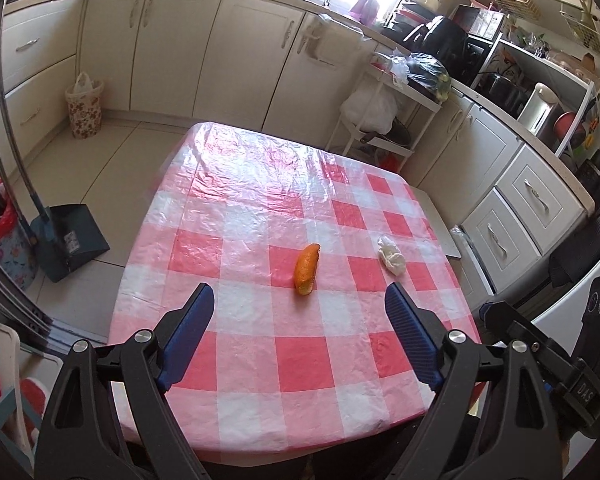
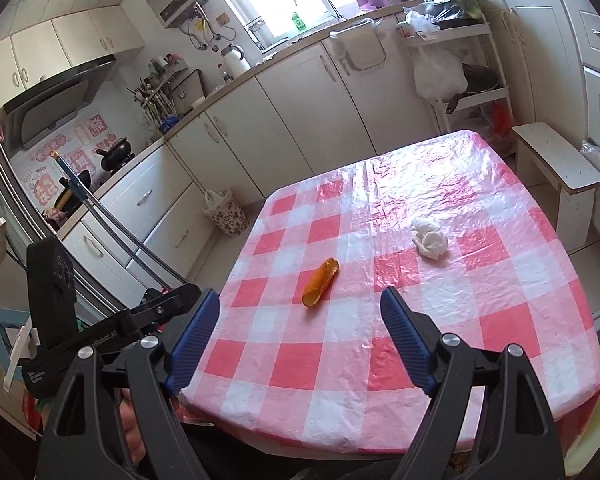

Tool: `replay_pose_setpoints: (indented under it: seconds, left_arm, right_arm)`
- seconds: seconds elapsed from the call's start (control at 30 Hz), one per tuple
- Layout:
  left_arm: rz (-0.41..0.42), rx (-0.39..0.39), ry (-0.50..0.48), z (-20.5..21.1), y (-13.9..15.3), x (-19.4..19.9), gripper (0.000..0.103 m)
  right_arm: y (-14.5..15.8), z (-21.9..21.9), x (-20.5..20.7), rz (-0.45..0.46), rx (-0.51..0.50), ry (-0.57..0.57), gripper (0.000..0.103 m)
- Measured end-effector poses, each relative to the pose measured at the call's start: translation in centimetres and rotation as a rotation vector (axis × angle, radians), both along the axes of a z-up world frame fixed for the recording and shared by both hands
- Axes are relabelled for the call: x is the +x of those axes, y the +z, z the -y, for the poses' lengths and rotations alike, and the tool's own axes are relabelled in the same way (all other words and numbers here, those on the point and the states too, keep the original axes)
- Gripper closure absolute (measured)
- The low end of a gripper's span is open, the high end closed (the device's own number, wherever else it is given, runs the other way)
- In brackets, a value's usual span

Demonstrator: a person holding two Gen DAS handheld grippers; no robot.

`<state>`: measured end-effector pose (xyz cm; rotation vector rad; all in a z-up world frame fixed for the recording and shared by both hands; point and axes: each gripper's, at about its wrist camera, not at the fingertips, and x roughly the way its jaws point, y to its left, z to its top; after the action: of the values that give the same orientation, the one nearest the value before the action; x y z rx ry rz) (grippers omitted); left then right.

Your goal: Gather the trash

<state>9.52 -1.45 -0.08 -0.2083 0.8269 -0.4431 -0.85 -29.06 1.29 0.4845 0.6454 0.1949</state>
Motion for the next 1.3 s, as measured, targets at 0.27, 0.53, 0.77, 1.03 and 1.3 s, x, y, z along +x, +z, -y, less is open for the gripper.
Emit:
replay_pose_setpoints:
  seconds: [0.27, 0.53, 0.77, 1.03, 1.3]
  left_arm:
    - [0.007, 0.017, -0.003, 0.3, 0.1, -0.2, 0.018]
    - [0.007, 0.041, -0.013, 0.7, -0.1, -0.4, 0.018]
    - [-0.001, 0.058, -0.02, 1.0, -0.4, -0.4, 0.017]
    - [-0.01, 0.072, -0.025, 1.1, -0.7, -0.4, 0.017]
    - [-0.014, 0.081, -0.028, 1.3, -0.9, -0.4, 0.017]
  right_arm:
    - [0.0, -0.3, 0.1, -0.004, -0.008, -0.003, 0.023]
    - [-0.1, 0.2, 0.1, -0.01, -0.004, -0.017, 0.023]
    - [-0.1, 0.2, 0.2, -0.013, -0.014, -0.017, 0.022]
    - [0.0, 0.1, 0.1, -0.013, -0.014, -0.017, 0.022]
    - [0.0, 0.1, 0.1, -0.014, -0.014, -0.018, 0.022]
